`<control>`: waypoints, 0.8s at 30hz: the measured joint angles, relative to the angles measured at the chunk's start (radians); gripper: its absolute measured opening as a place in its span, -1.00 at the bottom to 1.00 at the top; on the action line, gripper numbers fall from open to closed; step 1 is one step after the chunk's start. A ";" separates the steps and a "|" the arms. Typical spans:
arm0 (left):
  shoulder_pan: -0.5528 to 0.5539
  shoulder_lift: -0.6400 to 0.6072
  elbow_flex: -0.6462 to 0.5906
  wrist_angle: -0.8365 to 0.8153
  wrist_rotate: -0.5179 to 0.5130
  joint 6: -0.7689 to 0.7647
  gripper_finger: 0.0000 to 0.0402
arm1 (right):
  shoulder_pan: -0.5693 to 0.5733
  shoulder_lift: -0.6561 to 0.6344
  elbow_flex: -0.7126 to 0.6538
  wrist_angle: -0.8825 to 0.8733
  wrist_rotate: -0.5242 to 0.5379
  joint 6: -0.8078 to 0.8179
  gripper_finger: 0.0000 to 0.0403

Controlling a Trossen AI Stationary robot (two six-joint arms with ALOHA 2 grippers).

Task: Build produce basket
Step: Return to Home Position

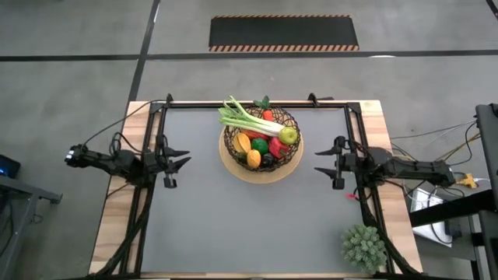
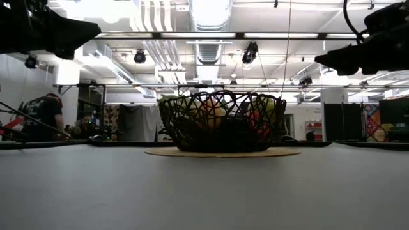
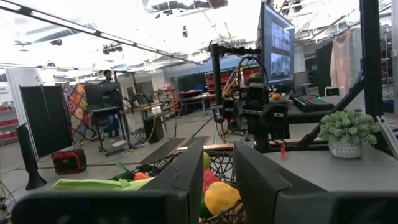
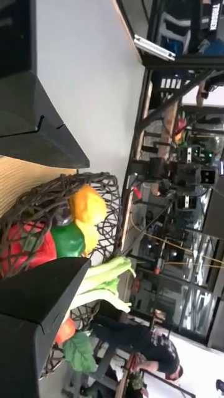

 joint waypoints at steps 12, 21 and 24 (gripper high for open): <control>0.000 0.001 -0.001 0.000 0.000 0.000 -0.65 | -0.035 0.024 0.000 0.001 -0.001 -0.015 0.13; 0.000 0.000 -0.002 0.000 0.000 0.000 -0.65 | -0.035 0.035 0.000 0.000 -0.001 -0.015 0.13; 0.000 0.000 -0.002 0.000 0.000 0.000 -0.65 | -0.035 0.035 0.000 0.000 -0.001 -0.015 0.13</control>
